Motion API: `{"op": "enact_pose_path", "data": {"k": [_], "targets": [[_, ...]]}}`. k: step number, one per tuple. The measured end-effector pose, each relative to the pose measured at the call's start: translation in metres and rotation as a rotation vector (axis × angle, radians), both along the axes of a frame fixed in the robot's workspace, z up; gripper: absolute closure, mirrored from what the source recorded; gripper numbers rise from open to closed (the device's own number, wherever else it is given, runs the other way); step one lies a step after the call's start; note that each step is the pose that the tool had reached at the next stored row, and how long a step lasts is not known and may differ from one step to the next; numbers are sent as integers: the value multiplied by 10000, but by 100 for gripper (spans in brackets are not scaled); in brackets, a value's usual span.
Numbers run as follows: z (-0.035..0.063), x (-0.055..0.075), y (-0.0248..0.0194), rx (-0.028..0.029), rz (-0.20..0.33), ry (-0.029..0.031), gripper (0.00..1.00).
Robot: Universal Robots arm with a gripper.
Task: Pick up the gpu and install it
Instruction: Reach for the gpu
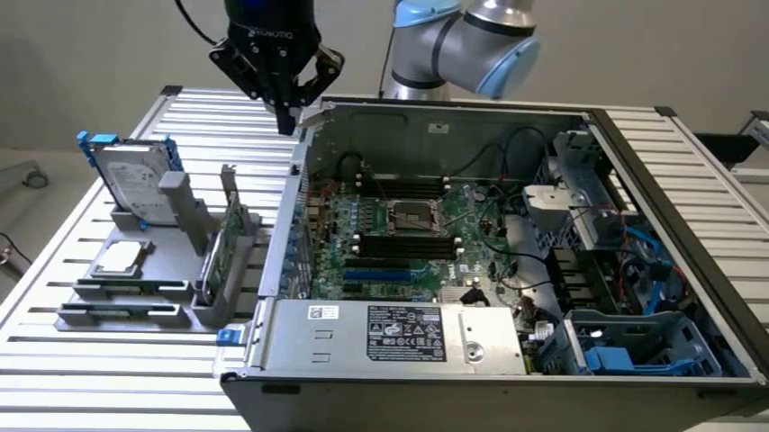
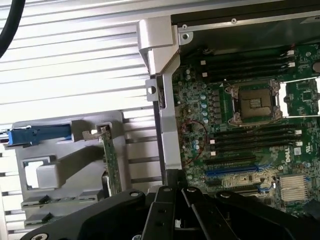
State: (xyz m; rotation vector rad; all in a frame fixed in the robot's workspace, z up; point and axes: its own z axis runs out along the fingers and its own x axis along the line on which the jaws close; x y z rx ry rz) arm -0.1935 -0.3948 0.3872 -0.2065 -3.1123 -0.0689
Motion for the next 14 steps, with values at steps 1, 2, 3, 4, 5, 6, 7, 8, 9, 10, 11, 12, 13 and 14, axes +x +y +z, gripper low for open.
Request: {"op": "enact_pose_path", "data": {"k": [1, 2, 3, 4, 5, 6, 7, 8, 9, 10, 11, 12, 13, 14], "targets": [[-8, -32, 1, 0, 8, 4, 89], [-16, -67, 3, -1, 16, 10, 89], [-23, -99, 4, -1, 26, 14, 89], [-31, -128, 4, -1, 41, 16, 89], [-39, -154, 5, -1, 64, 20, 89], [-46, -178, 5, -2, 89, 22, 89], [-54, -199, 5, -2, 117, 26, 89], [-61, -216, 6, -2, 155, 28, 89], [-67, -230, 6, -4, 204, 32, 89], [-72, -241, 5, -7, 273, 36, 89], [-78, -247, 6, -10, 367, 38, 89], [-82, -248, 5, -17, 508, 43, 89], [-86, -249, 5, -22, 651, 49, 89], [-90, -249, 6, -26, 803, 55, 89]]}}
